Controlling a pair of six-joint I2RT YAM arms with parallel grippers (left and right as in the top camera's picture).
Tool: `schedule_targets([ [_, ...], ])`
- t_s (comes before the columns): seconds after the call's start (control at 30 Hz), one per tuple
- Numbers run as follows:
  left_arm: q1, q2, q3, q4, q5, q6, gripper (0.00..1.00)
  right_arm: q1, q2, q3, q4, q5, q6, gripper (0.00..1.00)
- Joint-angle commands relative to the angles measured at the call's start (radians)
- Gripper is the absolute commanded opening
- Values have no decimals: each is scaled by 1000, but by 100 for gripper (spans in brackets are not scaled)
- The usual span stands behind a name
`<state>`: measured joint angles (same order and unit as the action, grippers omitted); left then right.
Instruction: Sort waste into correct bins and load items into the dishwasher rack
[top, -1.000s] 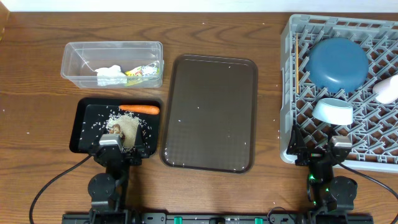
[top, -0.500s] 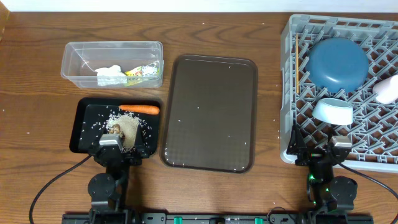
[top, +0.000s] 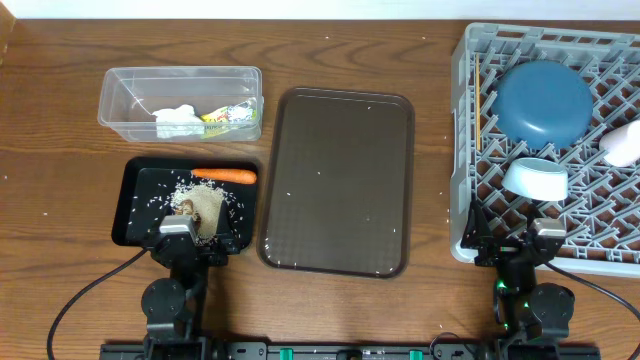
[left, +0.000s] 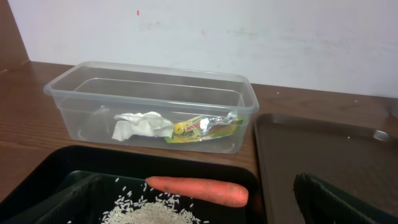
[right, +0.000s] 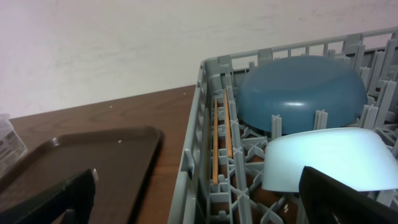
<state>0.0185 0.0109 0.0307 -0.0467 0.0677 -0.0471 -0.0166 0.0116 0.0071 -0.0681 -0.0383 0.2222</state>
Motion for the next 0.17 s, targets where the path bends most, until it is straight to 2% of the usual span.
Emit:
schedule_targets([
  [0.0,-3,-7,-27,-19,-8,17,98,-16,-7,-2,-3,-11,-14,99],
  [0.13,-3,-7,-27,-19,-8,17,98,-16,-7,-2,-3,-11,-14,99],
])
